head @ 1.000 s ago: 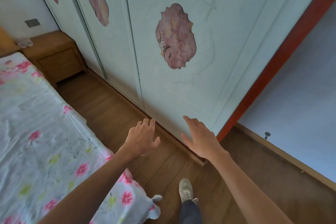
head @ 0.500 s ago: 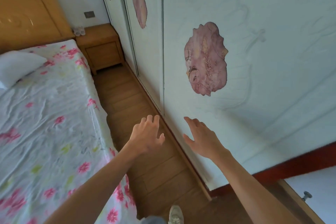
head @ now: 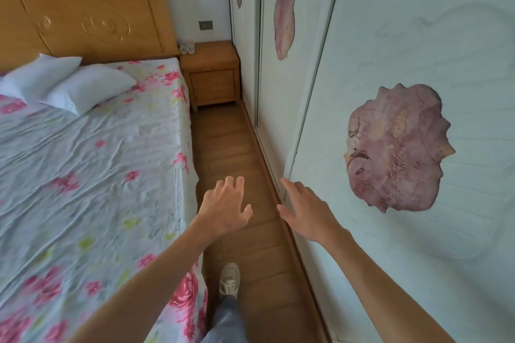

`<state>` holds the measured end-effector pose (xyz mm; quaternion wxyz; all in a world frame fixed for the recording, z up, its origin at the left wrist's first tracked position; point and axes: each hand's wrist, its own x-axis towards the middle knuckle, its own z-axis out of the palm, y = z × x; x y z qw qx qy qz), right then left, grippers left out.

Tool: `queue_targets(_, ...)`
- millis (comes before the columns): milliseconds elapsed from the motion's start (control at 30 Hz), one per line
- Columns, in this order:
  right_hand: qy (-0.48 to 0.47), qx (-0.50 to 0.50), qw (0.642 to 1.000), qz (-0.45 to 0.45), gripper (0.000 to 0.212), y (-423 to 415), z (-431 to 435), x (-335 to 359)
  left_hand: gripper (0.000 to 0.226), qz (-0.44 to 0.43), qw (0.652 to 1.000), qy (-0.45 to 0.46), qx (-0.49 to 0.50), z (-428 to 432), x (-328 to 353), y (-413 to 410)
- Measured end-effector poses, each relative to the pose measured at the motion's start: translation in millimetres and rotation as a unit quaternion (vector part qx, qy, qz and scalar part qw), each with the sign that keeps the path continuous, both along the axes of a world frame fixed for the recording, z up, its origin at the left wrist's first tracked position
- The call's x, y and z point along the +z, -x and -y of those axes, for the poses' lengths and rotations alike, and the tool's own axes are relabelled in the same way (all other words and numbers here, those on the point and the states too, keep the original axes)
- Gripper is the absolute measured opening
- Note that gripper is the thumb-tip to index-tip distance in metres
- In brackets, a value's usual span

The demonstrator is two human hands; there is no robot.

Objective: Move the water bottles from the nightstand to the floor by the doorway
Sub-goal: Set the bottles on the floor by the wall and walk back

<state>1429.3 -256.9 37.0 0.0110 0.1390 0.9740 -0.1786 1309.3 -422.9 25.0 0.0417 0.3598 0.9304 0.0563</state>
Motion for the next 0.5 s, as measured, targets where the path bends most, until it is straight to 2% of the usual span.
queue_targets(500, -0.003, 0.034, 0.999, -0.014, 0.064, 279.5, -33.7, -8.9, 0.068, 0.0, 0.999, 0.015, 0.039, -25.1, -6.7, 260.1)
